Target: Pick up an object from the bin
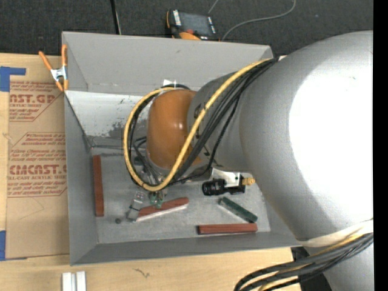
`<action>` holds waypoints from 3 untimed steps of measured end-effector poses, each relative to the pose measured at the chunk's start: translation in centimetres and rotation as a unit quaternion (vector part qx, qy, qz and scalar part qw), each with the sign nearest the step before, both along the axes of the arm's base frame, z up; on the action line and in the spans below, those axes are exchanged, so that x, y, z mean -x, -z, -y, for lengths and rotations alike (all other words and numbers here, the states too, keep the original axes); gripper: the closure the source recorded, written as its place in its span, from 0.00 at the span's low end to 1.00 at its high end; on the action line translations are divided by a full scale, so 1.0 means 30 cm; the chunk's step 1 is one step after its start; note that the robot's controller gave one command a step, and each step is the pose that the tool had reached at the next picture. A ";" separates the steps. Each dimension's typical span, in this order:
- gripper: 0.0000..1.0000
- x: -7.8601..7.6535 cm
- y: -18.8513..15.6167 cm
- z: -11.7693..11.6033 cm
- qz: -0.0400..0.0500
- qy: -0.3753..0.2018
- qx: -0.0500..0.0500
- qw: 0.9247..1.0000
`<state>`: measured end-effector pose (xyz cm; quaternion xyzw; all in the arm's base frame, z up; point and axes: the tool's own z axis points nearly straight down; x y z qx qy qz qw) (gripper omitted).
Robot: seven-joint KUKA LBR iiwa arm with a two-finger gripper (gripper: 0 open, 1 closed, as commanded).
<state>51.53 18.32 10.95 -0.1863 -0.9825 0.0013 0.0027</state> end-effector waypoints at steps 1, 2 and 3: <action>0.00 0.082 0.139 0.095 0.000 -0.099 0.000 0.995; 1.00 0.078 0.134 0.091 0.002 -0.099 -0.001 0.995; 1.00 -0.037 -0.516 0.058 0.008 -0.149 -0.002 0.989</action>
Offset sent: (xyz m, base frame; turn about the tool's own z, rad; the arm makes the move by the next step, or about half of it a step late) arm -0.0229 -0.0278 -0.0395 -0.1987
